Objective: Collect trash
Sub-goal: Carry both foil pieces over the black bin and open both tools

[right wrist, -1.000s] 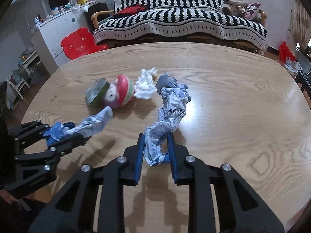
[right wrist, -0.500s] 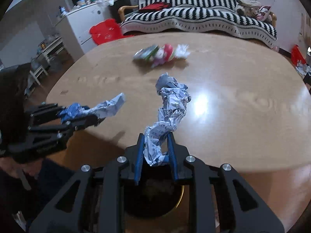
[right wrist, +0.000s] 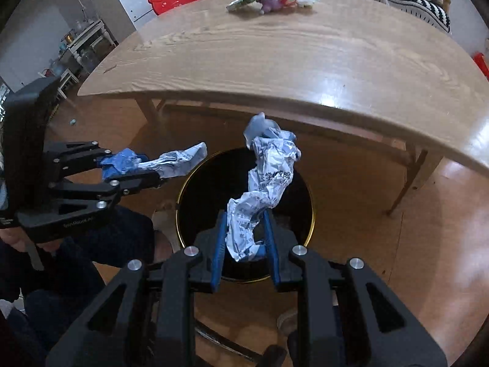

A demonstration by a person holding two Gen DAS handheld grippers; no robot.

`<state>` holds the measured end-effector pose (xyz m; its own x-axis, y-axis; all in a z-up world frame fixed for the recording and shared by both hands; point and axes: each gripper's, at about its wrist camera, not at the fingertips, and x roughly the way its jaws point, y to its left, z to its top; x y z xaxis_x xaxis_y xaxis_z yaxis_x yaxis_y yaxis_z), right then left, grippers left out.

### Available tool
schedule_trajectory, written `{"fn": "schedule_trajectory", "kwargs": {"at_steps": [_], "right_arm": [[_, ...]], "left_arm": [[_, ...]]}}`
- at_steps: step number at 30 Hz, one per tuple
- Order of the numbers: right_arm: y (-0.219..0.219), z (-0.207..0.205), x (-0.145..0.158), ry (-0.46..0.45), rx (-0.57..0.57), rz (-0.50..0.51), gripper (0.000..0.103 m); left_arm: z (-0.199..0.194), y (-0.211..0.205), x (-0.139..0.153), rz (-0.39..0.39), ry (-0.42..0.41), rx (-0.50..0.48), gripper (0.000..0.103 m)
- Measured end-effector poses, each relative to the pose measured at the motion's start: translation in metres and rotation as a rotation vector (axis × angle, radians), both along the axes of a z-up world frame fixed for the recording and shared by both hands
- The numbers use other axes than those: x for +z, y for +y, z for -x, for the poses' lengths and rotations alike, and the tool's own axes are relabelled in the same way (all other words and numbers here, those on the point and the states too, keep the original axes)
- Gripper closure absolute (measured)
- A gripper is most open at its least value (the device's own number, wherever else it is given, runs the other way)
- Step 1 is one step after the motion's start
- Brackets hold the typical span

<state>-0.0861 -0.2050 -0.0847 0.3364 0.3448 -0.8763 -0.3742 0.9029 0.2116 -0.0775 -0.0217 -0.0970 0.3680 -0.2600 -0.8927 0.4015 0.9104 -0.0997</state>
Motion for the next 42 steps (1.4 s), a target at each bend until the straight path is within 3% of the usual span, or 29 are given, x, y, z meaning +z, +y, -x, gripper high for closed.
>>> {"fn": "schedule_trajectory", "kwargs": {"at_steps": [7, 20, 38, 42], "right_arm": [[0.005, -0.011, -0.019, 0.086, 0.0, -0.005, 0.079], [0.002, -0.037, -0.042, 0.174, -0.071, 0.001, 0.079], [0.002, -0.042, -0.041, 0.179, -0.093, -0.007, 0.079], [0.001, -0.042, -0.042, 0.193, -0.102, -0.02, 0.068]], "left_arm": [[-0.014, 0.002, -0.023, -0.011, 0.068, 0.044, 0.071], [-0.032, -0.004, -0.044, -0.049, 0.114, 0.067, 0.071], [-0.032, -0.007, -0.046, -0.047, 0.135, 0.054, 0.07], [-0.03, -0.009, -0.045, -0.058, 0.118, 0.054, 0.062]]}}
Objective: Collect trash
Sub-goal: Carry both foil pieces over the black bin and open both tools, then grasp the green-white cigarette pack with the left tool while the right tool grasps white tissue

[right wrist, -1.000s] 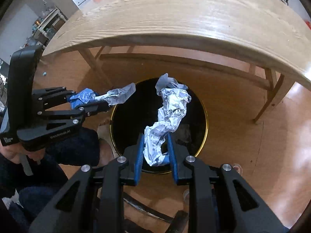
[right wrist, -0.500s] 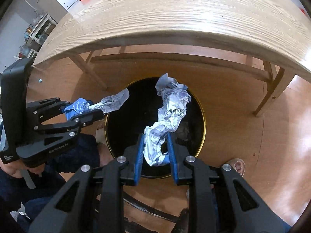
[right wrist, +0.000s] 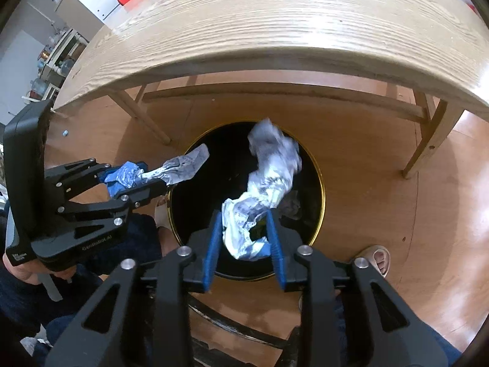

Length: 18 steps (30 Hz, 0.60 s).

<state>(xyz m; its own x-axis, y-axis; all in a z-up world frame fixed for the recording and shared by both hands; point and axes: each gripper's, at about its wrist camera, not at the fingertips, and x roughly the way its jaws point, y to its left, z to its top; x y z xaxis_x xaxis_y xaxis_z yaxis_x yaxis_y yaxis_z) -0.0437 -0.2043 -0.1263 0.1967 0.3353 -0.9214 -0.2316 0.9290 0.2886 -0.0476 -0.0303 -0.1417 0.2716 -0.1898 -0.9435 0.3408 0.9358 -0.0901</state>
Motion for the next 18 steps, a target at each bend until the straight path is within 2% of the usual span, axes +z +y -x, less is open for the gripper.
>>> {"fn": "schedule_trajectory", "kwargs": {"at_steps": [1, 2, 3, 4, 8, 11, 13, 16, 18], "right_arm": [[0.0, 0.0, 0.001, -0.004, -0.003, 0.001, 0.059], [0.0, 0.0, 0.002, -0.009, -0.007, 0.0, 0.053], [-0.002, 0.0, 0.003, -0.016, -0.014, -0.006, 0.047], [-0.002, 0.001, 0.004, -0.019, -0.017, -0.008, 0.046], [-0.003, 0.003, 0.01, -0.024, -0.023, -0.02, 0.044], [-0.004, 0.009, 0.024, -0.053, -0.002, -0.05, 0.035], [-0.002, 0.015, 0.042, -0.105, 0.032, -0.085, 0.03], [-0.001, 0.022, 0.067, -0.187, 0.059, -0.123, 0.028], [-0.005, 0.022, 0.089, -0.248, 0.046, -0.154, 0.027]], "left_arm": [[0.0, 0.0, 0.001, -0.005, -0.006, -0.001, 0.058], [0.0, 0.0, 0.001, -0.005, -0.005, -0.002, 0.048], [0.0, 0.001, 0.001, -0.005, -0.006, 0.0, 0.043], [0.0, 0.001, 0.002, -0.004, -0.011, 0.004, 0.035], [-0.001, 0.004, 0.005, 0.002, -0.014, 0.017, 0.024], [0.003, 0.005, 0.012, 0.034, -0.006, 0.006, 0.019], [0.01, 0.005, 0.023, 0.074, -0.016, -0.024, 0.018], [0.023, 0.001, 0.051, 0.117, -0.083, -0.1, 0.018], [0.025, 0.001, 0.071, 0.126, -0.141, -0.108, 0.018]]}}
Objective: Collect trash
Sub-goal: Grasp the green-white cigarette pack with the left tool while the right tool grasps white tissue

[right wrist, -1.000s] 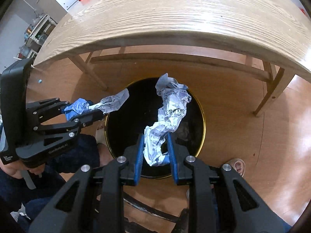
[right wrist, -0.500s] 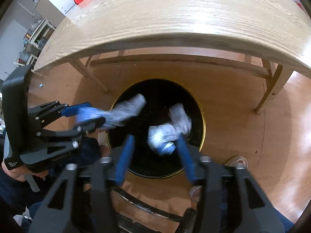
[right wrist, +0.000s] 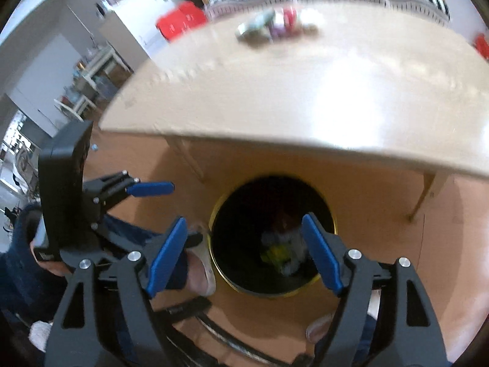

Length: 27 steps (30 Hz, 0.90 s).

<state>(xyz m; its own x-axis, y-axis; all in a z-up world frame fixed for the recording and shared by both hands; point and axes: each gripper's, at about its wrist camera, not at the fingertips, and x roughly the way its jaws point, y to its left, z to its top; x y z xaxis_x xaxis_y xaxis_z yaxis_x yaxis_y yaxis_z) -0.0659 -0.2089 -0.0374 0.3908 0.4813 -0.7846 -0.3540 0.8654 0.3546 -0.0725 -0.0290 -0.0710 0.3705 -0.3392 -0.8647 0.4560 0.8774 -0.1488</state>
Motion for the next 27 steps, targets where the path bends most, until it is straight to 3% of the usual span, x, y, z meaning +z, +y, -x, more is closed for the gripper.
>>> {"fn": "schedule_trajectory", "kwargs": {"at_steps": [4, 7, 11, 13, 18, 21, 24, 27], "right_arm": [[-0.011, -0.02, 0.04, -0.107, -0.075, -0.039, 0.015], [-0.017, -0.055, 0.062, -0.145, -0.141, -0.041, 0.014], [-0.022, -0.122, 0.07, -0.144, -0.221, -0.072, 0.014], [-0.02, -0.163, 0.067, -0.168, -0.25, -0.036, 0.013], [-0.02, -0.243, 0.039, -0.158, -0.248, -0.004, 0.014], [-0.029, -0.282, 0.014, -0.061, -0.275, -0.096, 0.014], [-0.035, -0.308, 0.001, -0.005, -0.302, -0.178, 0.015], [-0.039, -0.331, -0.013, 0.051, -0.311, -0.258, 0.02]], "left_arm": [[-0.023, 0.012, 0.046, 0.048, -0.103, 0.04, 0.011], [-0.063, 0.021, 0.072, 0.02, -0.183, 0.105, 0.009], [-0.142, 0.028, 0.071, -0.003, -0.163, 0.193, 0.008], [-0.18, 0.027, 0.062, -0.023, -0.133, 0.265, 0.008], [-0.237, 0.022, 0.042, 0.028, -0.104, 0.327, 0.008], [-0.257, 0.02, 0.022, 0.011, -0.065, 0.34, 0.008], [-0.273, 0.022, 0.012, 0.054, -0.025, 0.383, 0.008], [-0.286, 0.024, 0.013, 0.051, -0.058, 0.418, 0.008]]}}
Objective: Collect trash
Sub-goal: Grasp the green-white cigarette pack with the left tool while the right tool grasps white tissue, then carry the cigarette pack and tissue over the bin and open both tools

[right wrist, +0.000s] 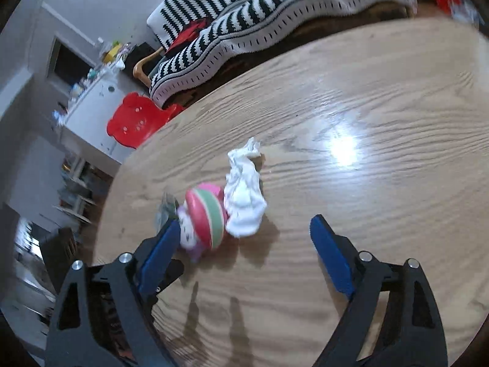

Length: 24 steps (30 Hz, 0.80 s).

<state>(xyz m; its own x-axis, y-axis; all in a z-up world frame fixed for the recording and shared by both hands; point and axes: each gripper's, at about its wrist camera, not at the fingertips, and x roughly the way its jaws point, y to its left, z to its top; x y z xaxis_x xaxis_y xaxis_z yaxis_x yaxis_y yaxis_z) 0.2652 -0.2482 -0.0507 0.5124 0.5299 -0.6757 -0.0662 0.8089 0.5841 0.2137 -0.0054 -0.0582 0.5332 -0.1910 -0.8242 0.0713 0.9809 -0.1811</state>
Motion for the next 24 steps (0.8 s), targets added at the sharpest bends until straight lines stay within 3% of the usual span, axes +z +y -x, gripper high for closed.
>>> {"fn": "schedule_trajectory", "kwargs": {"at_steps": [3, 7, 8, 9, 10, 11, 12, 13, 20, 24], "right_arm": [[0.005, -0.017, -0.011, 0.025, 0.01, -0.028, 0.025], [0.008, -0.024, -0.017, 0.027, 0.03, -0.079, 0.045], [0.009, -0.024, -0.017, 0.029, 0.033, -0.098, 0.051], [0.009, -0.023, -0.015, 0.026, 0.034, -0.111, 0.067], [0.009, -0.025, -0.014, 0.023, 0.042, -0.121, 0.082], [0.009, -0.024, -0.01, 0.015, 0.047, -0.121, 0.089], [0.009, -0.02, -0.004, -0.003, 0.038, -0.101, 0.097], [0.009, -0.017, 0.001, -0.022, 0.032, -0.086, 0.097], [0.005, 0.003, 0.029, -0.094, 0.033, -0.009, 0.098], [0.006, 0.028, 0.046, -0.138, 0.063, 0.089, 0.098]], "left_arm": [[-0.008, 0.002, 0.0, 0.017, -0.028, 0.01, 0.008], [-0.017, 0.006, 0.001, 0.077, -0.035, 0.032, 0.011], [-0.018, 0.004, 0.002, 0.075, -0.038, 0.028, 0.018], [-0.019, 0.002, 0.003, 0.079, -0.05, 0.014, 0.021], [-0.018, 0.001, 0.004, 0.082, -0.06, 0.005, 0.033], [-0.015, -0.002, 0.006, 0.08, -0.065, 0.0, 0.049], [-0.014, -0.004, 0.007, 0.056, -0.067, -0.004, 0.059], [-0.013, -0.004, 0.007, 0.038, -0.071, -0.004, 0.069], [0.005, 0.006, 0.019, 0.021, -0.098, -0.03, 0.072], [0.027, 0.016, 0.028, 0.001, -0.11, -0.06, 0.073]]}}
